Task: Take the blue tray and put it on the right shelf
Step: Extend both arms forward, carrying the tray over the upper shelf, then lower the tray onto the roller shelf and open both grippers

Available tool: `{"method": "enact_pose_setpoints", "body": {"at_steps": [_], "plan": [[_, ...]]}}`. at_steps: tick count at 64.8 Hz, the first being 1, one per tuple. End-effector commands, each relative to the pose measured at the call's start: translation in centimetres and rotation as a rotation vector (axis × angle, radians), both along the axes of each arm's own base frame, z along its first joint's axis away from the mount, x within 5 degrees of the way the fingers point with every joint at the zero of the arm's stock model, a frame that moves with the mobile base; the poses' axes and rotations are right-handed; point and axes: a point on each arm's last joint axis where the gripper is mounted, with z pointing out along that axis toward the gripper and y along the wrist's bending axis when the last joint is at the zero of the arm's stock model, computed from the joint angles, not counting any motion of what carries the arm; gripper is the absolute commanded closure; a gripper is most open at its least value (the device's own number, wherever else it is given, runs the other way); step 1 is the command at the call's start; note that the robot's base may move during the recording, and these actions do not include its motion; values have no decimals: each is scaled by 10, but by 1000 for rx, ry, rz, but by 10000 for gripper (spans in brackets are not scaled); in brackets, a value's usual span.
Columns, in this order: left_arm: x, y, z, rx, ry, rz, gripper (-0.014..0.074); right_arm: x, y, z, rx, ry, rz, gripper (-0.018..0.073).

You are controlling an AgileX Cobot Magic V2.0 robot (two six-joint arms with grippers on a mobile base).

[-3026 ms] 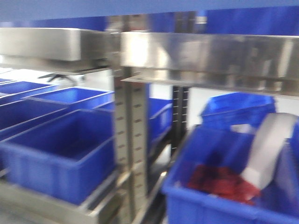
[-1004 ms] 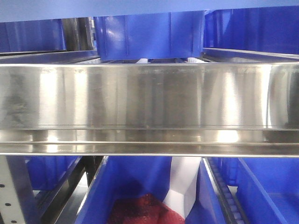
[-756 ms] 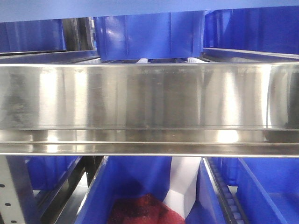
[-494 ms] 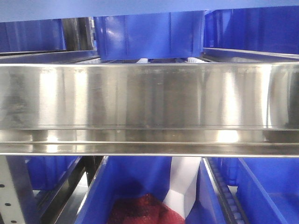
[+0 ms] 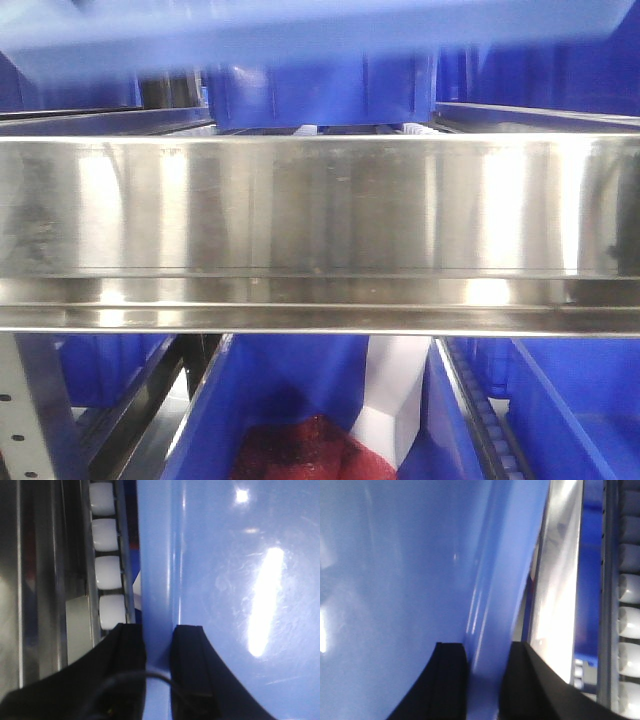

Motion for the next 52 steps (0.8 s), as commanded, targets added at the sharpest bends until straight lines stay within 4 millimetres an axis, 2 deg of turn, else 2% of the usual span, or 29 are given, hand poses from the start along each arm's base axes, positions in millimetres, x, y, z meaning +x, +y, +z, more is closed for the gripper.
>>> {"method": "enact_pose_setpoints", "body": {"at_steps": [1, 16, 21, 24, 30, 34, 39, 45, 52], "plan": [[1, -3, 12, -18, -59, -27, 644, 12, 5, 10, 25, -87, 27, 504], [18, -9, -8, 4, -35, -23, 624, 35, 15, -22, -27, -2, 49, 502], [20, -11, -12, 8, -24, -23, 552, 39, 17, -29, -34, 15, 50, 498], [22, -11, -15, 11, -18, -23, 475, 41, 17, -32, -39, 24, 50, 471], [24, -12, -18, 9, -10, -24, 318, 43, 18, -38, -48, 46, 50, 361], [24, -13, -17, 6, -18, -23, 190, 43, 18, -39, -55, 53, 49, 227], [25, -13, -17, 4, -22, -23, 83, 44, 18, -39, -60, 51, 49, 61], [25, -13, -16, 4, -22, -23, 31, 43, 17, -37, -66, 43, 49, -83], [23, -12, -10, 1, -31, -24, 38, 41, 16, -33, -64, 34, 48, -71]]}}
